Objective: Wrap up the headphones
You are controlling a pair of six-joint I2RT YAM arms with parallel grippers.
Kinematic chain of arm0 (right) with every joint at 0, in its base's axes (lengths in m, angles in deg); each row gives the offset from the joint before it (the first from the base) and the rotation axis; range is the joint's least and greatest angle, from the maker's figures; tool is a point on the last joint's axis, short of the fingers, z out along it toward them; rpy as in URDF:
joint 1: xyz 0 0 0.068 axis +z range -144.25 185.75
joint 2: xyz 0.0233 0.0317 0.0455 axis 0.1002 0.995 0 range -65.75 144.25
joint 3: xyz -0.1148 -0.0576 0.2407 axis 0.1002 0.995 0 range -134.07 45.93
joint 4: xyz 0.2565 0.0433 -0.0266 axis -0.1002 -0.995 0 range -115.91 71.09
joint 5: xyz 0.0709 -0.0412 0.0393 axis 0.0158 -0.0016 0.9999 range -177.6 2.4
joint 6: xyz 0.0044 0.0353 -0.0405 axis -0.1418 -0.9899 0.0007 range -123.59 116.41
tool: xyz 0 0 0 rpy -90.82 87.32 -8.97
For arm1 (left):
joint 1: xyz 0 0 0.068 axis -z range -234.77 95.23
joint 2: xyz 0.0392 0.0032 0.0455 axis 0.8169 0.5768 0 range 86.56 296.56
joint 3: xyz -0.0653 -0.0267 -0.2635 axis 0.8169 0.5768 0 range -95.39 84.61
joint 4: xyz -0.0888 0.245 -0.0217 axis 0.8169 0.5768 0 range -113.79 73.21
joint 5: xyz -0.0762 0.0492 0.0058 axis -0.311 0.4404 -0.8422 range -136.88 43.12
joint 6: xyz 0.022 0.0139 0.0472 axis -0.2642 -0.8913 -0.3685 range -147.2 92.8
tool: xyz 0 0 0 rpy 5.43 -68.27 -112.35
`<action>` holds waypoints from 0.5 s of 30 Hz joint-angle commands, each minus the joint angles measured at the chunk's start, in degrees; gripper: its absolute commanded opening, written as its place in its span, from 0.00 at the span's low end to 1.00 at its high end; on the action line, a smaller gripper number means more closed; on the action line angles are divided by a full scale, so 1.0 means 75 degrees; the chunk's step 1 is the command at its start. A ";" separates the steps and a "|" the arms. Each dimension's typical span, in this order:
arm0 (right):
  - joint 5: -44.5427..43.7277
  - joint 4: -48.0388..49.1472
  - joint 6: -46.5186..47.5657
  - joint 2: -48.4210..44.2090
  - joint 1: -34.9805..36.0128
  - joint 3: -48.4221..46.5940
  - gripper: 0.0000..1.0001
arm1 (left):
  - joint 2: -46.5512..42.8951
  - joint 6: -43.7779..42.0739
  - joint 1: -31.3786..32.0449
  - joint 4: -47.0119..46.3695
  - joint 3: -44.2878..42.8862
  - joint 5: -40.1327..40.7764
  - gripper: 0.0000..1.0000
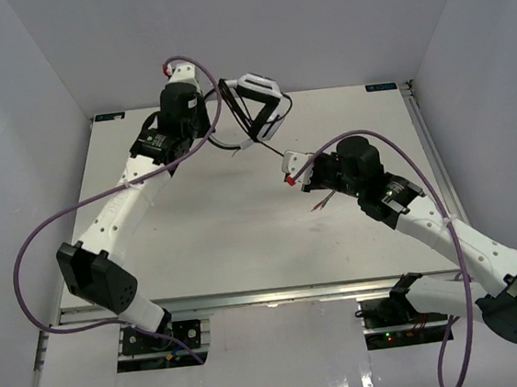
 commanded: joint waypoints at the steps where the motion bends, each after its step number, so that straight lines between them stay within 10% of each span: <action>1: -0.2700 -0.0571 0.1704 0.0221 0.0382 -0.0940 0.08 | 0.0195 0.0012 0.0050 -0.1005 0.0229 0.0260 0.00; 15: -0.3766 0.1799 0.3802 0.1029 0.0604 -0.0490 0.08 | -0.0066 -0.1702 0.0915 -0.0499 0.1800 -0.2152 0.00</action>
